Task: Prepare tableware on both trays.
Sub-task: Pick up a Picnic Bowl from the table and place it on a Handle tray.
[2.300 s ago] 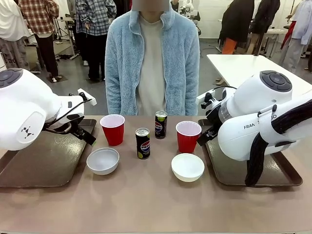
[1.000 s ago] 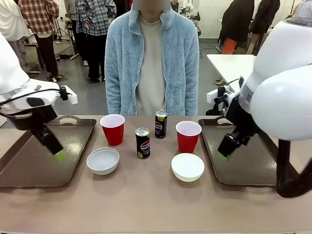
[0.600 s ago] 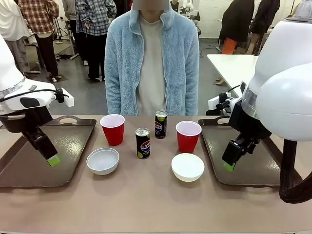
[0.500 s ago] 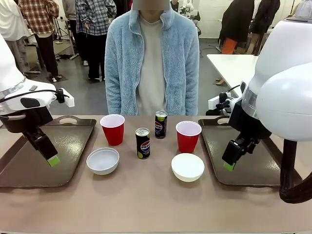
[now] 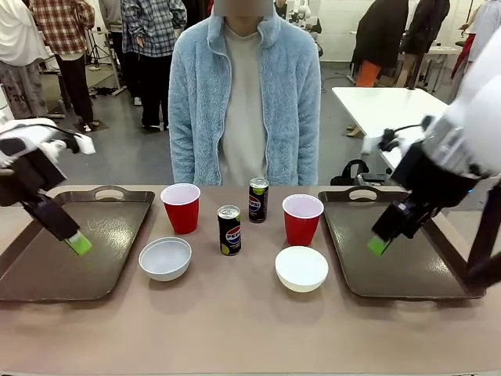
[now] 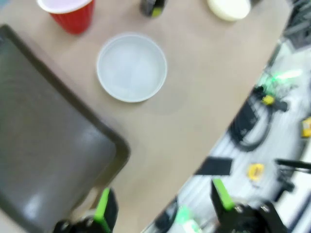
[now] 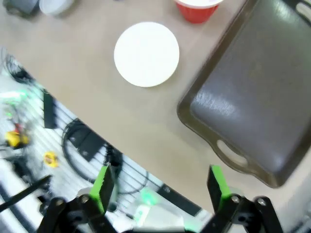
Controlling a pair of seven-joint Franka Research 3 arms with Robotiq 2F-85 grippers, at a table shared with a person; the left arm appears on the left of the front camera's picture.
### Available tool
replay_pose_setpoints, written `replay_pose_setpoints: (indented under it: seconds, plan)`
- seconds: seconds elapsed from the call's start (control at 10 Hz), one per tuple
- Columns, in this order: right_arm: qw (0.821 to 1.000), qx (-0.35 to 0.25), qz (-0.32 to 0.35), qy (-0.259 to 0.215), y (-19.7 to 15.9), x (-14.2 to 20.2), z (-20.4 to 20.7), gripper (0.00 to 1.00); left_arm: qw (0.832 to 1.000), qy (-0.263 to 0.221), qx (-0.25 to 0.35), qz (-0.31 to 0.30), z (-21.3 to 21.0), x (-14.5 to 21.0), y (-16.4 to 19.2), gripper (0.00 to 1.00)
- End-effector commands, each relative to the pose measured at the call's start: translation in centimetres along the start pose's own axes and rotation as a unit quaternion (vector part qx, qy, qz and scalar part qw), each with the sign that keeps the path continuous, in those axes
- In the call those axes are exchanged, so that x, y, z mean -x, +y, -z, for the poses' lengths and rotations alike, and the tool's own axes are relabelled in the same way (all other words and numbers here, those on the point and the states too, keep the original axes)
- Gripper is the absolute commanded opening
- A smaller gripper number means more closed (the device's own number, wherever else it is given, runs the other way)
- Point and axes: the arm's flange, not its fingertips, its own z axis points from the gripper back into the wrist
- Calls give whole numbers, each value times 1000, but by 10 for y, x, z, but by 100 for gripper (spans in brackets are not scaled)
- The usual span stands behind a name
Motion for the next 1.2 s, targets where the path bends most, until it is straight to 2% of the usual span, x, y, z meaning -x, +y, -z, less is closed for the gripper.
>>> replay_pose_setpoints:
  seconds: [0.0,0.1,0.3,0.7,1.1]
  plan:
    - [990,-111,47,-70,-41,44,-9,100,993,-57,98,-36,-8,23,41,100]
    - [980,-153,68,-108,-63,61,-17,100,987,-84,126,-54,-15,38,60,100]
    - [955,-223,103,-164,-105,91,-24,100,979,-109,150,-86,-28,67,88,100]
    - [937,-263,170,-154,-162,128,-13,100,963,-146,123,-191,-54,132,122,100]
    - [924,-274,211,-165,-183,151,-9,100,954,-165,103,-227,-76,160,131,100]
